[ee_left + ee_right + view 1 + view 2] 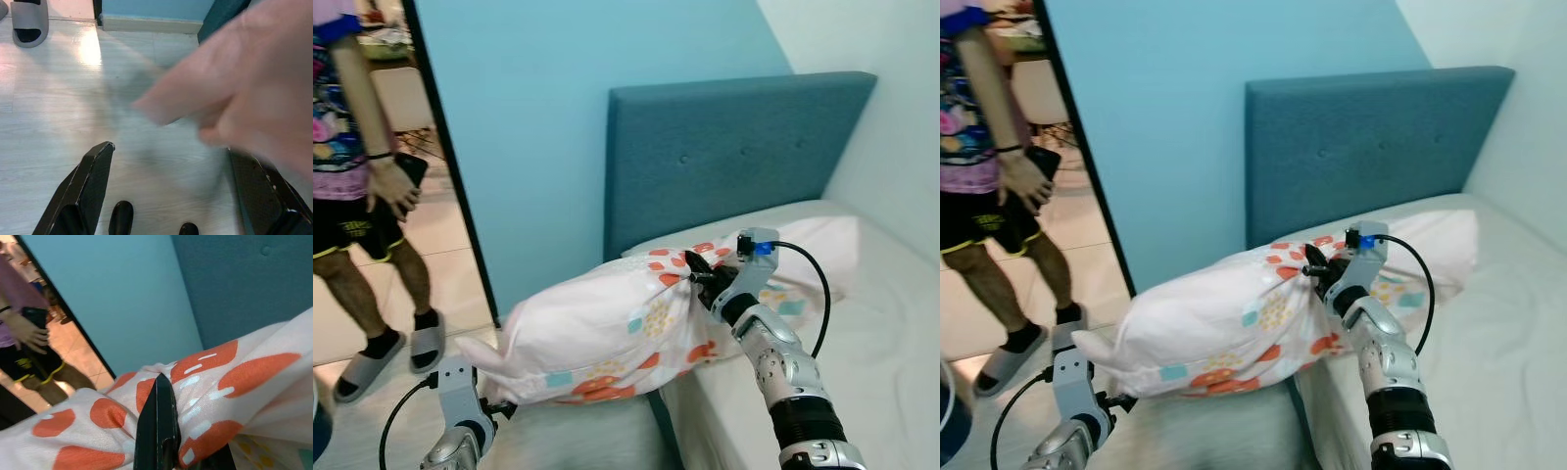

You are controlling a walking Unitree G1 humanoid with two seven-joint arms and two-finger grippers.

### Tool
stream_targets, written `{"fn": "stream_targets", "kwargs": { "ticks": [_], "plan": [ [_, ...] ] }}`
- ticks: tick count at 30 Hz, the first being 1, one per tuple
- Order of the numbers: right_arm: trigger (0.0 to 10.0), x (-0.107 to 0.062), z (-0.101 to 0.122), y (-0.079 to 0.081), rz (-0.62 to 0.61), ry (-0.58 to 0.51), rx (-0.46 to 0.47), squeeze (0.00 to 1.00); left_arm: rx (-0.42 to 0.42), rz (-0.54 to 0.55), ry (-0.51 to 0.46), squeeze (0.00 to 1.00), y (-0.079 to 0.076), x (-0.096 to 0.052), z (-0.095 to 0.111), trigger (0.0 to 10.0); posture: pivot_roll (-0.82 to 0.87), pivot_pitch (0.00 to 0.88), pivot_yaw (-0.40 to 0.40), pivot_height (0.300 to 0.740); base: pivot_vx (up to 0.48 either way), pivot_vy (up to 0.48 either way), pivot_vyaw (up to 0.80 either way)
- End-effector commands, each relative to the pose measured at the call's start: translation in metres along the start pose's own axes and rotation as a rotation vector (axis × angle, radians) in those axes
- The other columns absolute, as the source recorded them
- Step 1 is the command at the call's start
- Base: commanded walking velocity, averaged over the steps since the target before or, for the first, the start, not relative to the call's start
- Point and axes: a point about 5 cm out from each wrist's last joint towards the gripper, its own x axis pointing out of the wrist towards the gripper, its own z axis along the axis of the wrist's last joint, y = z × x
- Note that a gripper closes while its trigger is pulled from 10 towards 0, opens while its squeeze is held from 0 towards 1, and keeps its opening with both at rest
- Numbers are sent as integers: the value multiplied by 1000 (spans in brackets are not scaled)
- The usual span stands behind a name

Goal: Clean up the room

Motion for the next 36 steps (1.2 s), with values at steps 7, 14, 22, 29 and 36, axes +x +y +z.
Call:
{"fn": "stream_targets", "kwargs": {
  "ticks": [7, 14, 22, 29, 36],
  "plan": [
    [10000, 7, 13, 8, 37, -66, -39, 0, 1, 16, 85, 0, 2, -6, -20, 10000, 41, 0, -65, 740, 0, 0, 0],
    [10000, 6, 11, 6, 17, -66, -37, 0, 28, 40, 164, 0, 9, -14, -38, 10000, 40, 0, -59, 740, 0, 0, 0],
    [10000, 7, 10, 6, 10, -61, -39, 0, 31, 62, 216, 0, 13, -21, -52, 10000, 44, 0, -62, 740, 0, 0, 0],
    [10000, 8, 11, 4, -1, -58, -45, 0, 34, 63, 254, 0, 4, -22, -61, 10000, 41, 0, -63, 740, 0, 0, 0],
    [10000, 7, 9, 3, -7, -55, -46, 0, 43, 54, 282, 0, -10, -21, -67, 10000, 38, 0, -57, 740, 0, 0, 0]
  ]
}}
